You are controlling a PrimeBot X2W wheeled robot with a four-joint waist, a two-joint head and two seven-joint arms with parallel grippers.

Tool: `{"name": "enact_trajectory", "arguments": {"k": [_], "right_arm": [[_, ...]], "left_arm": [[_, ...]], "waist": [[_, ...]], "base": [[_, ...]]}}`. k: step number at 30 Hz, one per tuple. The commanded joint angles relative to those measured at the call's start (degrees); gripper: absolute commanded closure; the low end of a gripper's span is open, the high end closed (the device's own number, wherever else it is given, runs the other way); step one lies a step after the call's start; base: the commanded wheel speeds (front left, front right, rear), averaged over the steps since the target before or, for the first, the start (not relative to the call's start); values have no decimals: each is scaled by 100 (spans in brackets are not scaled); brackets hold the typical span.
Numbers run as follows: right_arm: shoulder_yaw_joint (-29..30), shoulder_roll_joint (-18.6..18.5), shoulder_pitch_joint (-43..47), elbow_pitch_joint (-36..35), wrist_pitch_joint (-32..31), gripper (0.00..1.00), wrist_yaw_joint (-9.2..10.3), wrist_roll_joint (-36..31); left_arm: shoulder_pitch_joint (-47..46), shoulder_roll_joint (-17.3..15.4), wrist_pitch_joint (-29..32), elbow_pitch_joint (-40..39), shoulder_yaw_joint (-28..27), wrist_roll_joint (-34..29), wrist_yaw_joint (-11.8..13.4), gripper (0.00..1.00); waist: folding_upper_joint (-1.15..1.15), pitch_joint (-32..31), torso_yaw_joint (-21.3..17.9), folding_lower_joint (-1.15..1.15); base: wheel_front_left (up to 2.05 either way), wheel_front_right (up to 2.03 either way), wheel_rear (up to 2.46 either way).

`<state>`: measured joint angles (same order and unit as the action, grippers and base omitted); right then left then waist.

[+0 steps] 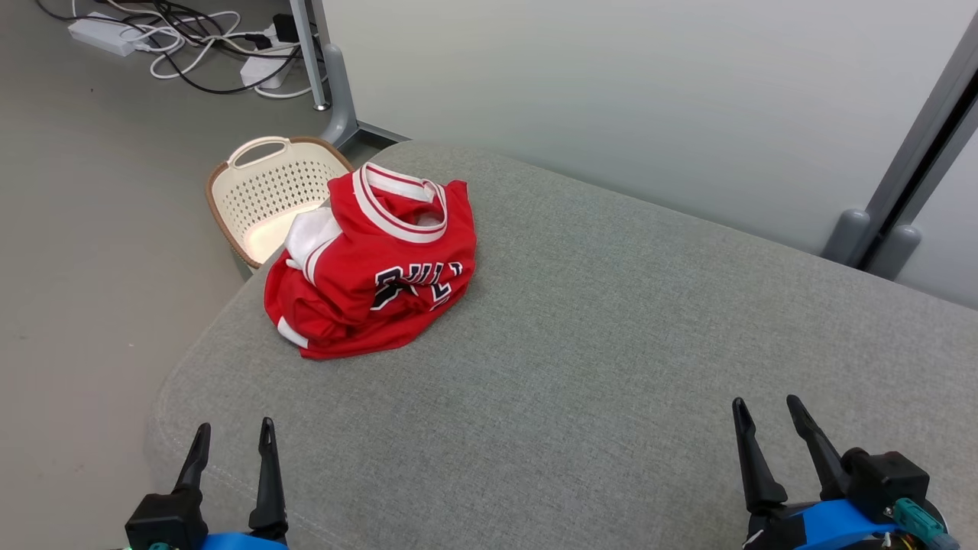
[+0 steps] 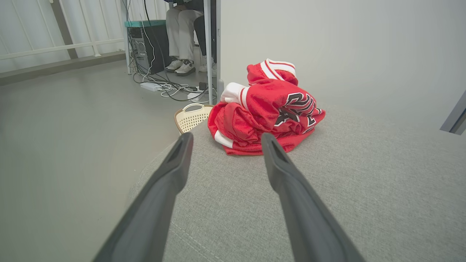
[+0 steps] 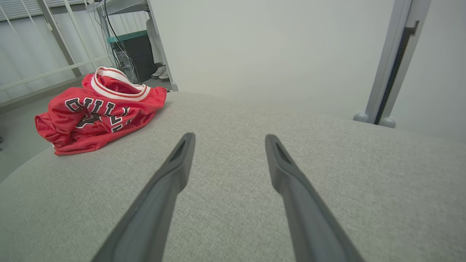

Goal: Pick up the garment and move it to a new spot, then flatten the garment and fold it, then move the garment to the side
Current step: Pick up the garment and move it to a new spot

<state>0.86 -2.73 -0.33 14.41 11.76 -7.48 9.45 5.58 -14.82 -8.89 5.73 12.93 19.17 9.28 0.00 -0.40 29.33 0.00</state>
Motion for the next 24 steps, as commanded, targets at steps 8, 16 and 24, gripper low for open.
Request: {"name": "enact_trajectory", "arguments": {"k": [8, 16, 24], "right_arm": [[22, -29, -83, -44, 15, 0, -3, -36], [39, -30, -289, -396, -181, 0, -3, -260], [86, -28, -620, -802, -401, 0, -3, -518]], "left_arm": [[-695, -141, 535, -427, -108, 349, -231, 0], [-2284, -528, 2021, -574, -695, 1238, -364, 0], [-3400, -930, 3040, 290, -1501, 2354, -426, 0]], "waist": [[0, 156, -92, 0], [0, 823, -383, 0], [0, 1698, -988, 0]], "base": [[0, 0, 0], [0, 0, 0], [0, 0, 0]]}}
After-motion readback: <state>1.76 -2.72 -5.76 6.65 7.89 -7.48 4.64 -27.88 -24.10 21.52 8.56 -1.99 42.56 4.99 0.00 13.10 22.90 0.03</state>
